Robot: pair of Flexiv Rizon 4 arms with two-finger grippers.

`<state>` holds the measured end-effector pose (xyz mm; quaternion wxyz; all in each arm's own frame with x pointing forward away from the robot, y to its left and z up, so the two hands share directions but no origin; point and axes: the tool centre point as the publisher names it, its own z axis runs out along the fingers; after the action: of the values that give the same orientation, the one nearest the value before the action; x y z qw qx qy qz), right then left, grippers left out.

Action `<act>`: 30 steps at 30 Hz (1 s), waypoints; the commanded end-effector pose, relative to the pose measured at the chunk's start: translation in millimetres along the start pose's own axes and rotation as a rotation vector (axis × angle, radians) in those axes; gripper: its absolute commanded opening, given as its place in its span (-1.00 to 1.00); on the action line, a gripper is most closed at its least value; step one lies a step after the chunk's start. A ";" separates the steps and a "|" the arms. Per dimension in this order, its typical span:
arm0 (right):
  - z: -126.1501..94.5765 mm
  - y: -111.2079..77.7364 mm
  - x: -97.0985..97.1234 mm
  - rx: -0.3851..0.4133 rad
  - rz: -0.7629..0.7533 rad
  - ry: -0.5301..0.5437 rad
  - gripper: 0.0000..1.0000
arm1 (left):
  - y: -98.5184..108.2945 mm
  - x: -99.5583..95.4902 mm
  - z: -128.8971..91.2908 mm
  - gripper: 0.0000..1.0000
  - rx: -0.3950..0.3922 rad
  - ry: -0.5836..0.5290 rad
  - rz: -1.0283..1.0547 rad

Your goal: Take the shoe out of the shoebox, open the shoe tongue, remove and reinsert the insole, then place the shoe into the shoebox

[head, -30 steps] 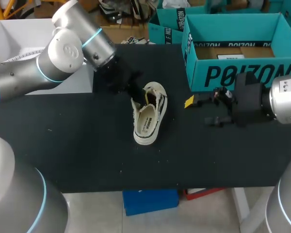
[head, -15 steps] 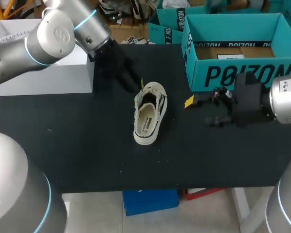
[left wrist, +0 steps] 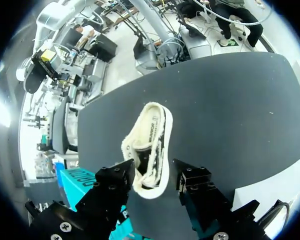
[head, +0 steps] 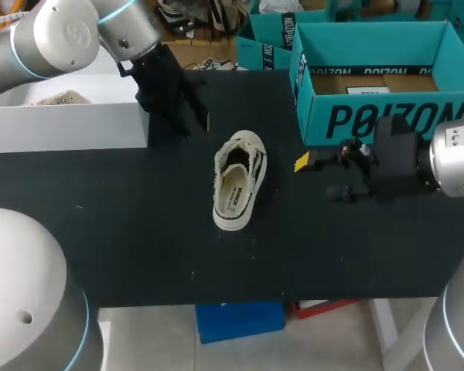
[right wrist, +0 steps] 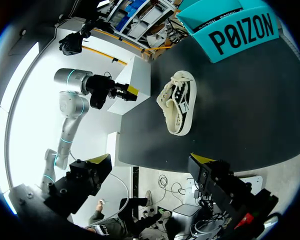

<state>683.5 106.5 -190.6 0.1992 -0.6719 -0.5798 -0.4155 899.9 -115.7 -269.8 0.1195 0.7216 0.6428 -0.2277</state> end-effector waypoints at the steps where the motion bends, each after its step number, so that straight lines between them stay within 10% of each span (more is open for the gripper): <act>1: 0.5 0.0 0.4 -0.001 0.000 -0.001 1.00 | -3.7 0.3 -4.4 -0.03 -0.010 0.013 0.002; 30: 0.5 0.0 0.4 -0.001 0.000 -0.001 1.00 | -2.1 -7.3 28.1 0.21 -0.050 0.286 0.083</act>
<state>683.5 106.5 -190.6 0.1992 -0.6719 -0.5798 -0.4155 888.1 -125.3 -286.5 0.0680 0.7674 0.6277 -0.1118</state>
